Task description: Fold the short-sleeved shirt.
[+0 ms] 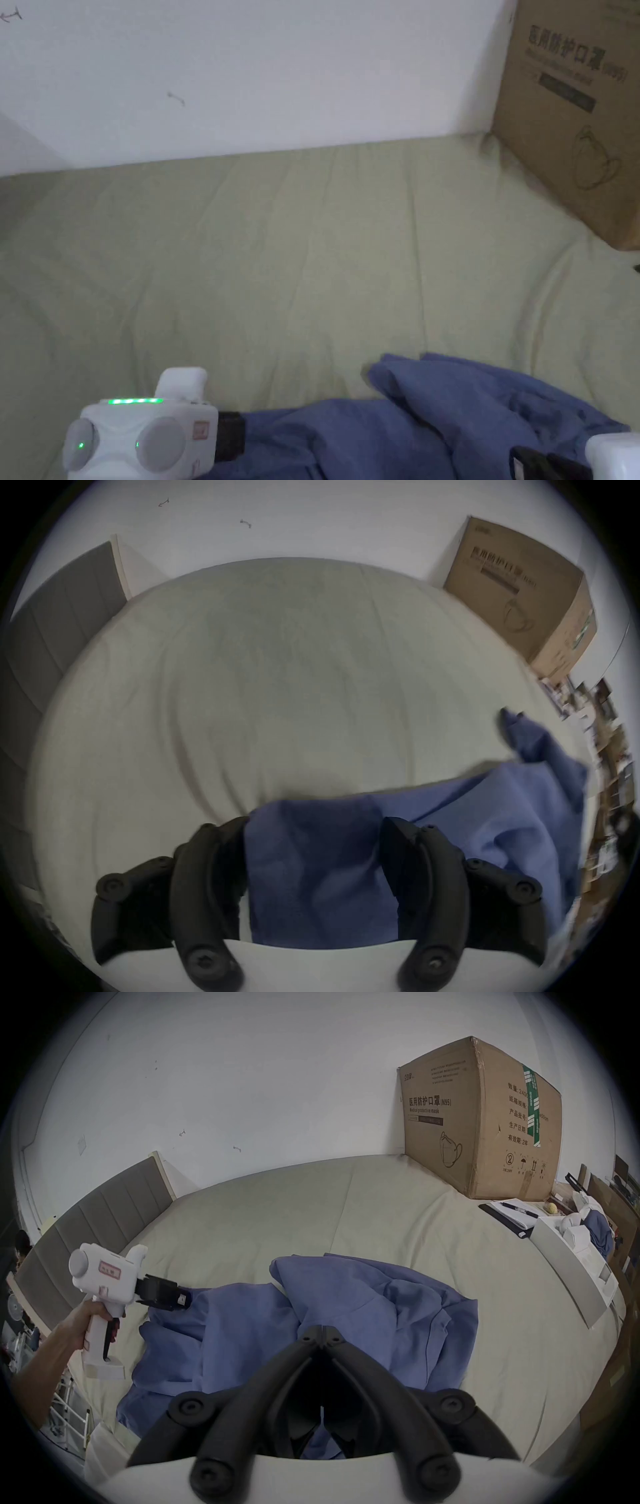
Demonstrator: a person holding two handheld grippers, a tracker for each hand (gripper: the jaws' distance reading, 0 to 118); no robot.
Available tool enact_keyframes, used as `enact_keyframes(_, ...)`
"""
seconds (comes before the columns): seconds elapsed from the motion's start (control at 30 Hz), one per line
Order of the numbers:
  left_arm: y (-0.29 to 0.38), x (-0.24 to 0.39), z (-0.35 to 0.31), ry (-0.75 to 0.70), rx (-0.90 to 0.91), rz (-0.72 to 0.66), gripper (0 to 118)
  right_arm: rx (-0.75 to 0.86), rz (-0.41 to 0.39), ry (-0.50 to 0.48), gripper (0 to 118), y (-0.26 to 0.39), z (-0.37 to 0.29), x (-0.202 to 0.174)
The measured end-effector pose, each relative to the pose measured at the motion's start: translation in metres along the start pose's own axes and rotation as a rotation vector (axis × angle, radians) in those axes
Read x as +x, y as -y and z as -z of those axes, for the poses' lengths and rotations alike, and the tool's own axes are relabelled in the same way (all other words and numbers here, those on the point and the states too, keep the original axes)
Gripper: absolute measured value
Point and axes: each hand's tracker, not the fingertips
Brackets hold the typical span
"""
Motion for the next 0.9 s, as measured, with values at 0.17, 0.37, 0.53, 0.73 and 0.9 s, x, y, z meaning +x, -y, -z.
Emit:
enact_keyframes(0.17, 0.0, 0.0, -0.011, -0.059, 0.023, 0.023, 4, -0.021, -0.006, -0.088, 0, -0.021, 0.018, 0.015)
enact_keyframes(0.37, 0.001, -0.015, -0.042, 0.024, 0.047, -0.045, 4, -0.051, -0.126, -0.12, 4, -0.068, 0.056, 0.025)
enact_keyframes(0.53, 0.008, -0.023, -0.066, 0.046, 0.082, -0.051, 4, -0.156, -0.176, -0.177, 89, -0.103, 0.108, 0.029)
enact_keyframes(0.73, 0.01, -0.023, -0.067, 0.04, 0.071, -0.032, 4, -0.302, -0.387, -0.171, 105, -0.106, 0.179, 0.01)
enact_keyframes(0.9, 0.012, -0.021, -0.063, 0.027, 0.061, -0.013, 4, -0.472, -0.419, -0.209, 58, -0.088, 0.222, -0.001)
